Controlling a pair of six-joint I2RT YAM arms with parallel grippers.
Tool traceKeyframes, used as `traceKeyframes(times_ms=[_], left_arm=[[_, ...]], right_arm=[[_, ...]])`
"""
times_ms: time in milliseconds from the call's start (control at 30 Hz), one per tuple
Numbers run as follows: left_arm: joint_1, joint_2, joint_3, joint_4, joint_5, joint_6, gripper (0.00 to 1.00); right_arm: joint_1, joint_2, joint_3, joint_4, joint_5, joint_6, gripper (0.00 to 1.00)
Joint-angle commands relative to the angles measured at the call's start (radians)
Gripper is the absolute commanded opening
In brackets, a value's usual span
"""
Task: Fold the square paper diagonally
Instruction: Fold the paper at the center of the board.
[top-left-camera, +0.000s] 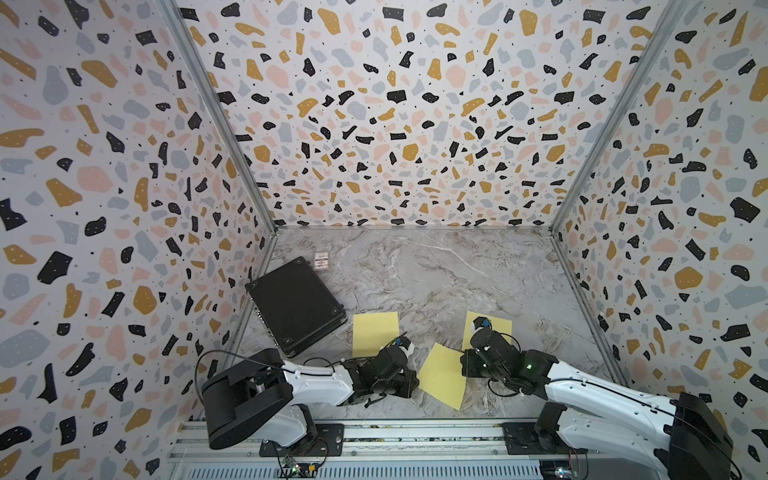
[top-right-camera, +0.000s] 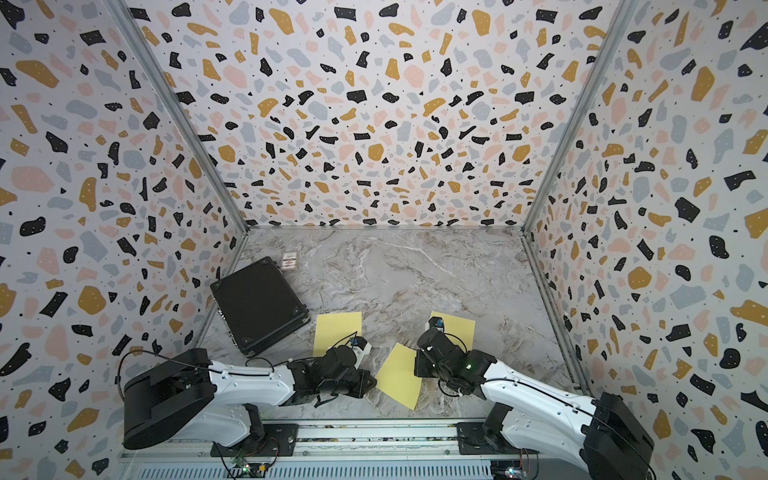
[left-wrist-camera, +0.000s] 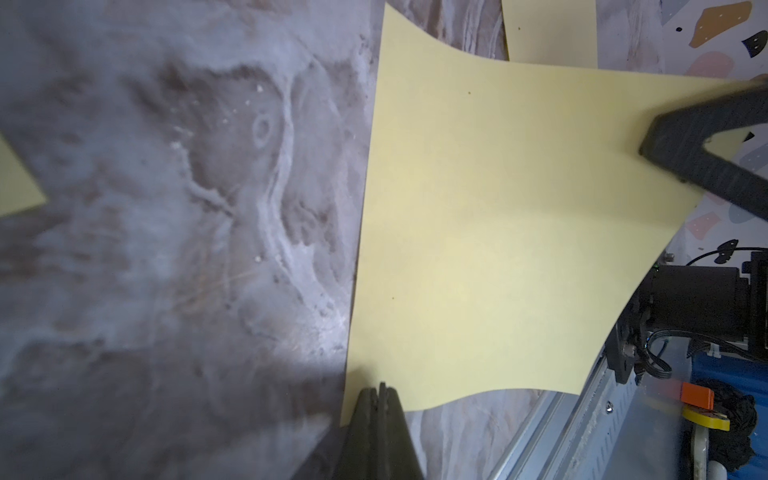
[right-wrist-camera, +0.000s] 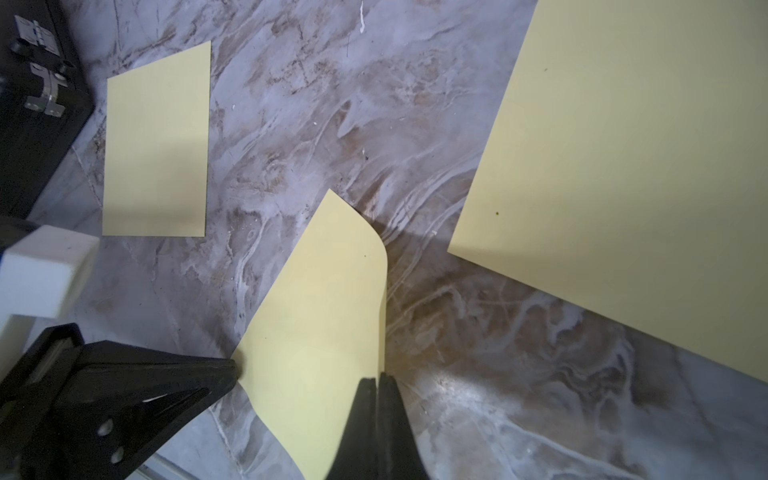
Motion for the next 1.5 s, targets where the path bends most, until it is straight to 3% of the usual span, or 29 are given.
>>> traceKeyframes(times_ms=[0,233,500,733,933,1133,1467], left_arm=[[0.005,0.037,-0.043,0.009,-0.014,0.01,0.0],[0.002,0.073,-0.078,0.073,0.002,-0.004,0.0],[0.002,0.113,-0.084,0.104,0.005,-0.003,0.0],[0.002,0.137,-0.091,0.124,0.011,-0.036,0.0],[0.002,0.148,-0.093,0.135,0.015,-0.041,0.0],[0.002,0.164,-0.096,0.145,0.015,-0.047,0.0],[0.002,0.19,-0.091,0.162,0.021,-0.051,0.0]], right_arm=[[-0.003,-0.017,0.018,0.049,-0.059,0.043,0.0],[0.011,0.026,-0.033,0.372,-0.209,0.191,0.0],[0.1,0.192,-0.037,0.499,-0.175,0.204,0.0],[0.118,0.342,-0.06,0.582,-0.156,0.205,0.0],[0.123,0.411,-0.072,0.626,-0.134,0.212,0.0],[0.124,0.372,-0.071,0.537,-0.056,0.191,0.0],[0.126,0.375,-0.074,0.521,-0.062,0.167,0.0]])
